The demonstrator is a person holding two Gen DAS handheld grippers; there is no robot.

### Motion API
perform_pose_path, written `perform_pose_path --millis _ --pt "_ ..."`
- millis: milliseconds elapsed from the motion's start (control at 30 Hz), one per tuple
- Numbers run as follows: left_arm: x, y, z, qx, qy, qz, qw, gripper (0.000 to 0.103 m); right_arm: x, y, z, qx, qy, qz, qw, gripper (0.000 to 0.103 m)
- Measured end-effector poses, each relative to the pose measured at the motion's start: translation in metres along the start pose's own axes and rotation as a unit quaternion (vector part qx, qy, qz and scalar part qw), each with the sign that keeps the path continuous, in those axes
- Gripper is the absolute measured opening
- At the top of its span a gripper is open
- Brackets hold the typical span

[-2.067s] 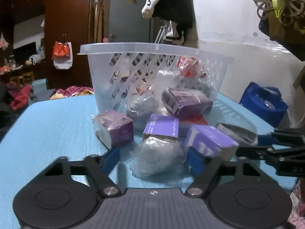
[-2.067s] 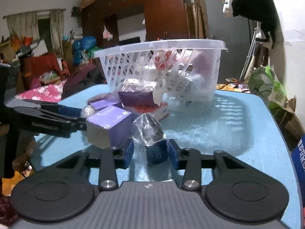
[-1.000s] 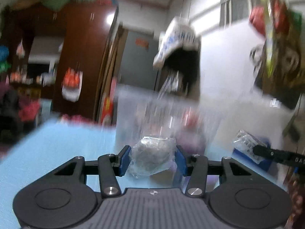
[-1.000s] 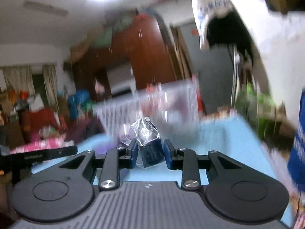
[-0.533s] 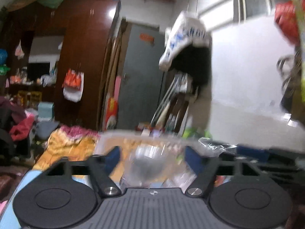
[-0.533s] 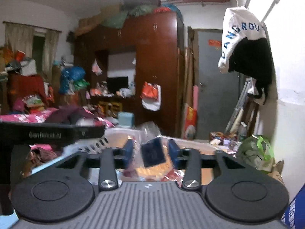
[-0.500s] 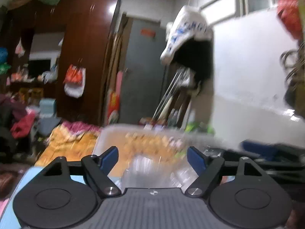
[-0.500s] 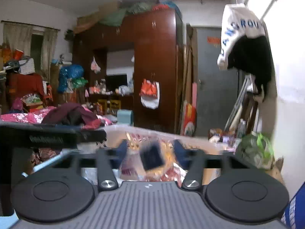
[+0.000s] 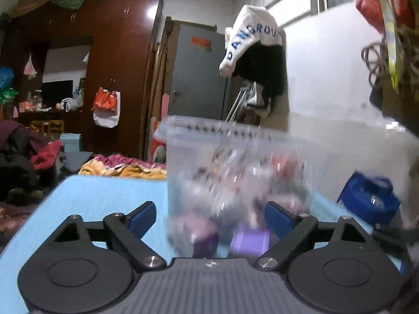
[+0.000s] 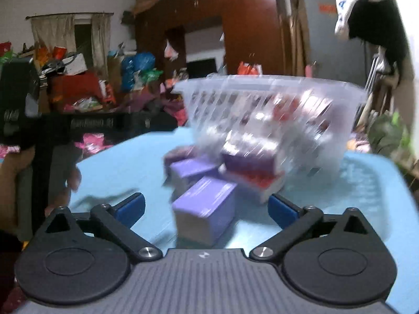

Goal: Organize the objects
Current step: 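Grasp a purple box with the right tool while the left tool grasps another purple box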

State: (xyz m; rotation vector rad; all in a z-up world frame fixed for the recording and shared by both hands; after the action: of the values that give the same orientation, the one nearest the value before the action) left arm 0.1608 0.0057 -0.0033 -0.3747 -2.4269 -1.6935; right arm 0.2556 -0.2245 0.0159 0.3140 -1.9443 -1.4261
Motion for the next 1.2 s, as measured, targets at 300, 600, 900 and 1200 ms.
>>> perform_pose_path --millis 300,600,900,1200 --pt "0.001 -0.019 -0.016 -0.055 0.004 0.014 0.9984 0.091 0.008 -0.022 0.01 0.0 -0.04 0.006 0.999 0.05" --pt "-0.031 -0.028 -0.044 -0.094 0.033 0.079 0.9919 0.047 0.049 -0.045 -0.008 -0.055 -0.075 -0.031 0.995 0.049" --pt "-0.036 -0.028 -0.039 -0.066 0.001 0.104 0.9924 0.045 0.048 -0.042 -0.008 -0.059 -0.077 -0.048 0.994 0.048" --pt "-0.04 -0.029 -0.041 -0.063 -0.013 0.122 0.9905 0.041 0.051 -0.046 -0.007 -0.064 -0.076 -0.048 0.994 0.047"
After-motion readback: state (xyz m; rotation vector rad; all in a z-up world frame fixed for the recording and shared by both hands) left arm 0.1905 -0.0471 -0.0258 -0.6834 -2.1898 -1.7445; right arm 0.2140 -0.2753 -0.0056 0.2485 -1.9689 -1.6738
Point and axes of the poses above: each gripper's, at about its wrist camera, not at the fingertips, and x roughly against the way its jaws point, z to its left, y to its top, the point moved 2 cm from there along -x, roughly the way its jaws point, and after that the axes turned 14 degrees about x, right-handed, at the moved point
